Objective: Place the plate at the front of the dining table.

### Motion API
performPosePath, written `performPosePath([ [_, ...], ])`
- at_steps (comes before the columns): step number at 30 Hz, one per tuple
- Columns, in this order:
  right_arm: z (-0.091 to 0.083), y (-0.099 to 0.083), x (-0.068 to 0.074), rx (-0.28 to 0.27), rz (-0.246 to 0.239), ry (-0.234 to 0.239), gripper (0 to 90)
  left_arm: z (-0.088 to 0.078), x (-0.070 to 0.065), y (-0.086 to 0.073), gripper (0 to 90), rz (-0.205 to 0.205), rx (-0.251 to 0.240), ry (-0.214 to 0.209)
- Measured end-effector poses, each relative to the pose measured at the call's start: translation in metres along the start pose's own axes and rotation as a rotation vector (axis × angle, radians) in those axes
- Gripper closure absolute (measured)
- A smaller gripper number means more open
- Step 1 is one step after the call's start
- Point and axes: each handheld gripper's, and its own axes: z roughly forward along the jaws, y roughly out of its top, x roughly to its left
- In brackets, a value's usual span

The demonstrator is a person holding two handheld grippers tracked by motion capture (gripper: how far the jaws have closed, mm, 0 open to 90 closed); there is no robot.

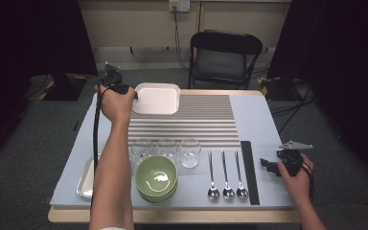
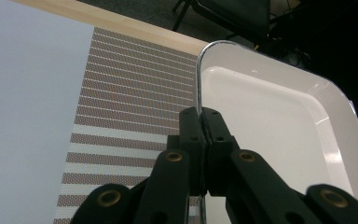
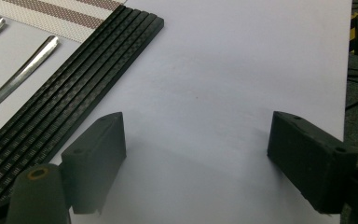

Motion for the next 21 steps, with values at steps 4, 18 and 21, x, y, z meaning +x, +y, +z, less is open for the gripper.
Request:
performPosePath([
  [4, 0.000, 0.000, 0.000, 0.000, 0.000, 0.000, 18.2, 0.002, -0.002, 0.000, 88.9, 0.004, -0.003, 0.000],
  [18, 0.000, 0.000, 0.000, 0.000, 0.000, 0.000, 18.2, 0.010, -0.005, -0.001, 89.0, 0.006, 0.010, -0.003],
  [21, 0.000, 0.000, 0.000, 0.000, 0.000, 0.000, 18.2, 0.012, -0.006, -0.001, 89.0, 0.001, 0.005, 0.002],
])
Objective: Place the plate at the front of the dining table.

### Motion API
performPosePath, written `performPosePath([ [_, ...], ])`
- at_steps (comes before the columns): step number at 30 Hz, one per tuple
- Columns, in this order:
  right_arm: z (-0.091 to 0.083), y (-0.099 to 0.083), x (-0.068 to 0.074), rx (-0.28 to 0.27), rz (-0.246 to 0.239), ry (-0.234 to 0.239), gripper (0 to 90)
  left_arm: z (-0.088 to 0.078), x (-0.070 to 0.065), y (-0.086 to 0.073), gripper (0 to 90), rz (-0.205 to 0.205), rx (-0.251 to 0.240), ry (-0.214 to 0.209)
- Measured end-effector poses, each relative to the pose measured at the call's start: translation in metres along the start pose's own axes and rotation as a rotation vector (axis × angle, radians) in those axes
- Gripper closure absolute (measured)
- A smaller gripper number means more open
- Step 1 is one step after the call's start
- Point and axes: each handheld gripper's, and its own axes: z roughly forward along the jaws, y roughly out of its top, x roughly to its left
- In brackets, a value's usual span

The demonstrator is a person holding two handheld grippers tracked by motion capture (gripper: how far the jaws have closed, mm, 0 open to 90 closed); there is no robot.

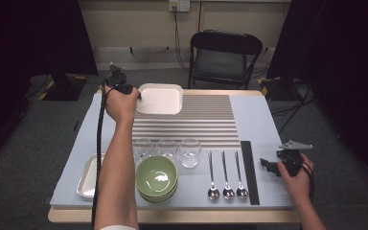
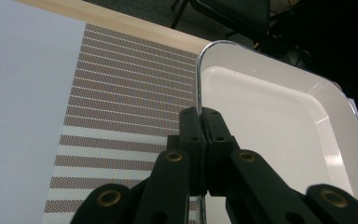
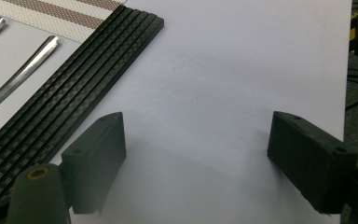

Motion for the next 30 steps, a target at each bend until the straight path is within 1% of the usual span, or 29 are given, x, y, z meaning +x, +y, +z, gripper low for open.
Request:
performPosePath([
  [6, 0.000, 0.000, 0.000, 0.000, 0.000, 0.000, 18.2, 0.003, -0.002, -0.001, 88.9, 0.007, 0.000, 0.002],
  [11, 0.000, 0.000, 0.000, 0.000, -0.002, -0.001, 18.2, 0.006, -0.003, -0.001, 89.0, -0.001, 0.001, 0.003],
  [16, 0.000, 0.000, 0.000, -0.001, -0.001, -0.001, 18.2, 0.009, -0.004, -0.001, 88.9, 0.000, 0.003, -0.006],
  [17, 0.000, 0.000, 0.000, 0.000, -0.001, -0.001, 18.2, 0.009, -0.004, 0.000, 89.0, 0.005, 0.005, -0.005],
  [27, 0.000, 0.000, 0.000, 0.000, -0.002, -0.001, 18.2, 0.011, -0.005, -0.001, 89.0, 0.009, 0.006, 0.007],
  [28, 0.000, 0.000, 0.000, 0.000, -0.002, -0.001, 18.2, 0.011, -0.005, -0.001, 88.9, 0.011, 0.007, 0.002],
  [30, 0.000, 0.000, 0.000, -0.001, -0.003, -0.002, 18.2, 0.011, -0.004, 0.000, 88.9, 0.007, 0.002, 0.005],
])
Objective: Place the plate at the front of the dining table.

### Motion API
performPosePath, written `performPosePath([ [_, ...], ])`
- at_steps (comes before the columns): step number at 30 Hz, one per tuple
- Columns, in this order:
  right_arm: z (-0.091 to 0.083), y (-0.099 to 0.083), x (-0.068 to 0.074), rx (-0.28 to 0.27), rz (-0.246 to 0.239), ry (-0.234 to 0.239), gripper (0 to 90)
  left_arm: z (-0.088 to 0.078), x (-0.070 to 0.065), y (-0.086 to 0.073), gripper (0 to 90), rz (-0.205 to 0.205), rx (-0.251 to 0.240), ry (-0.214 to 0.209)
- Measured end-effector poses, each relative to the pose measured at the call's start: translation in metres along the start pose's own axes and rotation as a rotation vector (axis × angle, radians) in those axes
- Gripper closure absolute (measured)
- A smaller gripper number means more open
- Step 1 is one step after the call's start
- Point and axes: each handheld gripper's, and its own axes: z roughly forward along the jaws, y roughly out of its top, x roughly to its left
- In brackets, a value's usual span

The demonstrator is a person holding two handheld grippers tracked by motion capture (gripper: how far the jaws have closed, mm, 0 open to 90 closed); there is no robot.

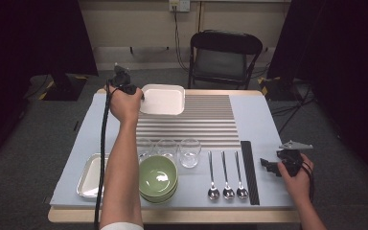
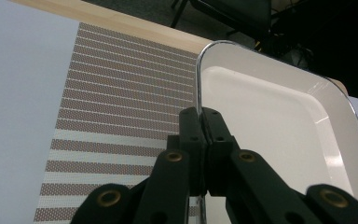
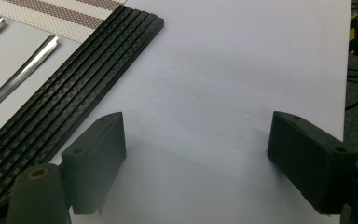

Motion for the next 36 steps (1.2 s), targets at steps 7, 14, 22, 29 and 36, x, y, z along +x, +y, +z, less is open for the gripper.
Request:
performPosePath([
  [7, 0.000, 0.000, 0.000, 0.000, 0.001, 0.001, 18.2, 0.002, -0.001, 0.000, 88.9, 0.002, -0.005, 0.001],
  [14, 0.000, 0.000, 0.000, 0.000, 0.000, 0.001, 18.2, 0.002, -0.002, 0.002, 88.9, 0.011, -0.001, -0.001],
  [22, 0.000, 0.000, 0.000, 0.000, 0.001, 0.000, 18.2, 0.005, -0.005, 0.004, 88.9, 0.002, -0.006, 0.005],
  [29, 0.000, 0.000, 0.000, 0.000, 0.002, 0.001, 18.2, 0.009, -0.005, 0.005, 88.9, 0.001, 0.001, 0.000],
  [36, 0.000, 0.000, 0.000, 0.000, 0.002, 0.001, 18.2, 0.014, -0.006, 0.005, 88.9, 0.003, 0.005, 0.002],
])
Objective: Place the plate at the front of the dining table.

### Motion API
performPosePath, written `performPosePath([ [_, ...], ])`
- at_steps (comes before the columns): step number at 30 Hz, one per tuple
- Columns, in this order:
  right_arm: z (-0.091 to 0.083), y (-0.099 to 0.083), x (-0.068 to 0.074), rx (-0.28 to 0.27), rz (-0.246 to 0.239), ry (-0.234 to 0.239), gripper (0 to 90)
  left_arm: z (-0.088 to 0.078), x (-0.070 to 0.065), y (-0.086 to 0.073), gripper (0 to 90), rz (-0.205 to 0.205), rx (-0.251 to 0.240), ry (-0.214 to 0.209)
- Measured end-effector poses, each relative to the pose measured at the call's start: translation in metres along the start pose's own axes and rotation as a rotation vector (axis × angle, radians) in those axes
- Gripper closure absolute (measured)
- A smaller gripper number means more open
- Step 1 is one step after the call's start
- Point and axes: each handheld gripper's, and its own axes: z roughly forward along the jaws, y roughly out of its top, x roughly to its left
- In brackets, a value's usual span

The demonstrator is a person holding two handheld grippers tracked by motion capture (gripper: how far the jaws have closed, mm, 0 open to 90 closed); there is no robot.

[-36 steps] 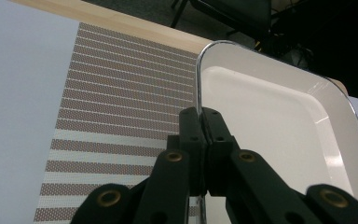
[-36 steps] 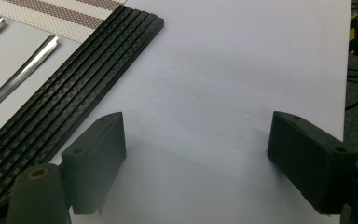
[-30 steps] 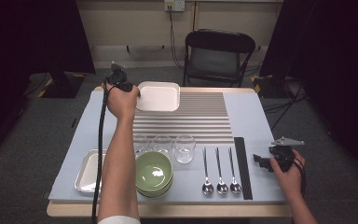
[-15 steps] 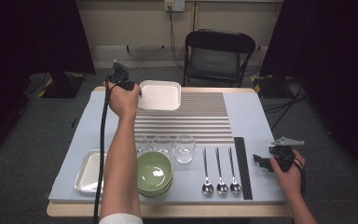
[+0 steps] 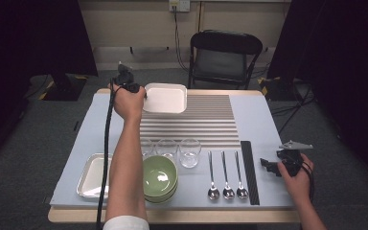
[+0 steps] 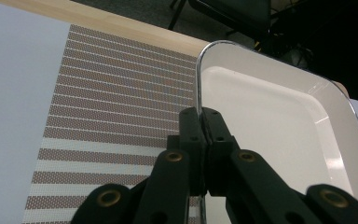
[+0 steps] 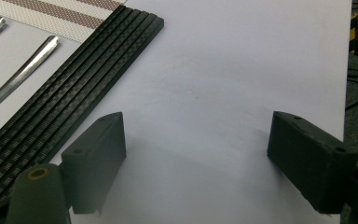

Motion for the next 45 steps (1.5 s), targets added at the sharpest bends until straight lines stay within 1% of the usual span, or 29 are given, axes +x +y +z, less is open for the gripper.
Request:
performPosePath([
  [5, 0.000, 0.000, 0.000, 0.000, -0.001, 0.000, 18.2, 0.002, -0.001, 0.000, 88.9, -0.001, -0.003, -0.001],
  [7, 0.000, 0.000, 0.000, 0.000, -0.001, 0.000, 18.2, 0.002, -0.001, 0.000, 88.9, 0.000, 0.000, -0.009],
  [10, 0.000, 0.000, 0.000, 0.000, -0.001, -0.001, 18.2, 0.004, -0.002, 0.000, 88.9, -0.002, -0.001, -0.002],
  [15, 0.000, 0.000, 0.000, 0.000, 0.000, 0.000, 18.2, 0.006, -0.002, 0.001, 88.9, 0.004, 0.001, -0.002],
  [16, 0.000, 0.000, 0.000, 0.000, 0.000, 0.000, 18.2, 0.007, -0.003, 0.000, 88.9, -0.005, 0.000, -0.002],
  [18, 0.000, 0.000, 0.000, 0.000, 0.000, 0.000, 18.2, 0.008, -0.003, 0.001, 88.9, -0.004, 0.001, -0.001],
  [20, 0.000, 0.000, 0.000, 0.000, 0.000, 0.001, 18.2, 0.009, -0.003, 0.001, 88.9, -0.008, 0.001, -0.012],
  [22, 0.000, 0.000, 0.000, 0.000, -0.001, 0.000, 18.2, 0.010, -0.004, 0.001, 88.9, -0.011, -0.006, -0.003],
  [23, 0.000, 0.000, 0.000, 0.000, 0.000, 0.000, 18.2, 0.010, -0.004, 0.001, 88.9, -0.003, 0.003, -0.004],
  [25, 0.000, 0.000, 0.000, 0.000, -0.001, 0.000, 18.2, 0.011, -0.004, 0.002, 88.9, 0.003, 0.002, 0.003],
  [27, 0.000, 0.000, 0.000, 0.000, 0.000, 0.001, 18.2, 0.012, -0.005, 0.002, 88.9, 0.006, 0.004, -0.004],
  [28, 0.000, 0.000, 0.000, 0.000, -0.001, 0.001, 18.2, 0.012, -0.007, 0.002, 88.9, -0.006, -0.001, -0.006],
  [29, 0.000, 0.000, 0.000, 0.000, 0.000, 0.000, 18.2, 0.012, -0.007, 0.003, 88.9, 0.002, 0.001, -0.012],
  [33, 0.000, 0.000, 0.000, 0.000, 0.000, 0.000, 18.2, 0.015, -0.011, 0.003, 88.9, 0.017, 0.007, -0.007],
  [37, 0.000, 0.000, 0.000, -0.001, -0.001, 0.001, 18.2, 0.018, -0.014, 0.003, 88.9, 0.018, 0.006, -0.011],
  [39, 0.000, 0.000, 0.000, -0.001, -0.001, 0.000, 18.2, 0.020, -0.014, 0.003, 88.9, 0.011, 0.008, -0.008],
  [41, 0.000, 0.000, 0.000, -0.001, -0.001, 0.001, 18.2, 0.022, -0.014, 0.003, 88.9, 0.017, 0.009, -0.009],
  [45, 0.000, 0.000, 0.000, -0.001, 0.000, 0.001, 18.2, 0.024, -0.015, 0.003, 88.9, 0.015, 0.007, -0.007],
])
